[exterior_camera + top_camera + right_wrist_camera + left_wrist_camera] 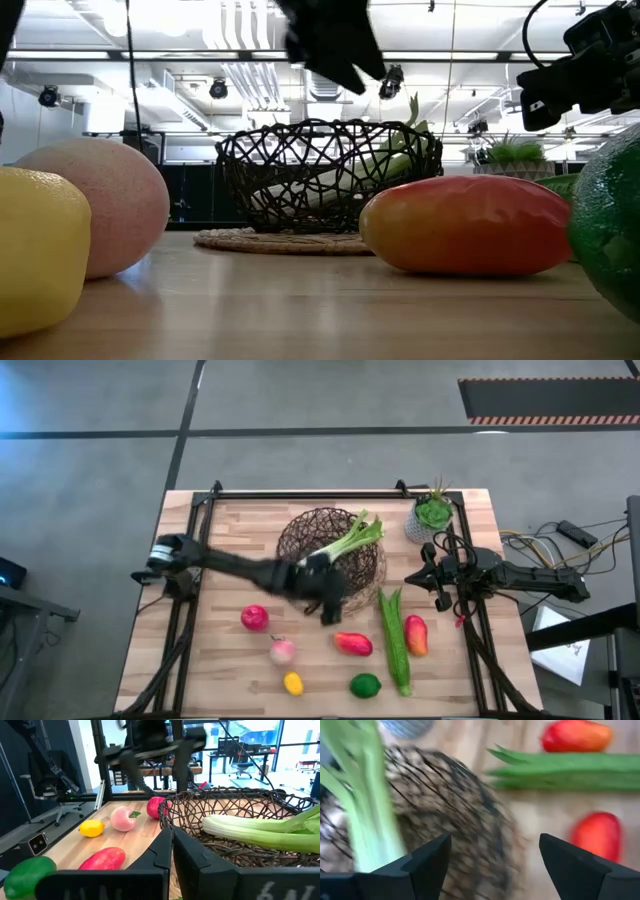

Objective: Build produce basket
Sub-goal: Put the pink peach into the black mesh basket

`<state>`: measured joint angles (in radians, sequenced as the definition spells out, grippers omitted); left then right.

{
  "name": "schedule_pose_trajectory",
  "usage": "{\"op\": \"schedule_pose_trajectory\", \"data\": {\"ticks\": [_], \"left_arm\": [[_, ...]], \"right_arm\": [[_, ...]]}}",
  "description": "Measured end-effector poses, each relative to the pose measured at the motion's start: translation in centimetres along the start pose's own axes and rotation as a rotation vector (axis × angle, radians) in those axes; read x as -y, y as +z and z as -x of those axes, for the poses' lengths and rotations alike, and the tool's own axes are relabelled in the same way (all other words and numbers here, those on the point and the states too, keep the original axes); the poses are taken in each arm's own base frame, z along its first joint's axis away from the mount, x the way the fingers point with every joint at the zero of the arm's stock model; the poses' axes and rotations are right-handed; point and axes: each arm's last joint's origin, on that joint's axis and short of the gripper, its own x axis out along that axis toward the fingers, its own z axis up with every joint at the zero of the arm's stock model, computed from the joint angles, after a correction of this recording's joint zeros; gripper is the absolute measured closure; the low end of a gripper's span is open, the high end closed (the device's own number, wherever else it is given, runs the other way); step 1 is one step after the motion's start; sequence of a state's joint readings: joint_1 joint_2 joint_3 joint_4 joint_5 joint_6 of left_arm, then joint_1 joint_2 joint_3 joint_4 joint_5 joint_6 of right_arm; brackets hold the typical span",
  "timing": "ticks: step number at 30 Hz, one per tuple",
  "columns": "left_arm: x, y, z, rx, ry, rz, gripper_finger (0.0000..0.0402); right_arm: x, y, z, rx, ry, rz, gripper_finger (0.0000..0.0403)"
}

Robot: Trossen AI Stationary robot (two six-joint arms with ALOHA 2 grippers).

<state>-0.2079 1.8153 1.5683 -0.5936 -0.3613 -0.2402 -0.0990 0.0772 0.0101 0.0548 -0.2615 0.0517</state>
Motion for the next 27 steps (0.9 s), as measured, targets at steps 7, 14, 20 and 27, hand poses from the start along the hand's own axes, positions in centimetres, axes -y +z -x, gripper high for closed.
{"op": "schedule_pose_trajectory", "data": {"ticks": [7,14,20,27], "left_arm": [[3.6,-6.9,2.0,-0.067,-0.004,0.095,0.0116],[4.0,-12.1,7.8,-0.161,0.017,0.429,0.0116],[3.9,-16.5,11.4,-0.200,0.083,0.673,0.0116],[3.7,-19.0,11.4,-0.316,0.053,0.507,0.0116]], "right_arm": [[0.0,0.0,0.0,0.001,0.000,0.000,0.0394],[0.0,0.0,0.0,0.001,0.000,0.001,0.0394],[0.0,0.0,0.0,0.001,0.000,0.000,0.0394],[0.0,0.0,0.0,0.000,0.000,0.000,0.0394]]}}
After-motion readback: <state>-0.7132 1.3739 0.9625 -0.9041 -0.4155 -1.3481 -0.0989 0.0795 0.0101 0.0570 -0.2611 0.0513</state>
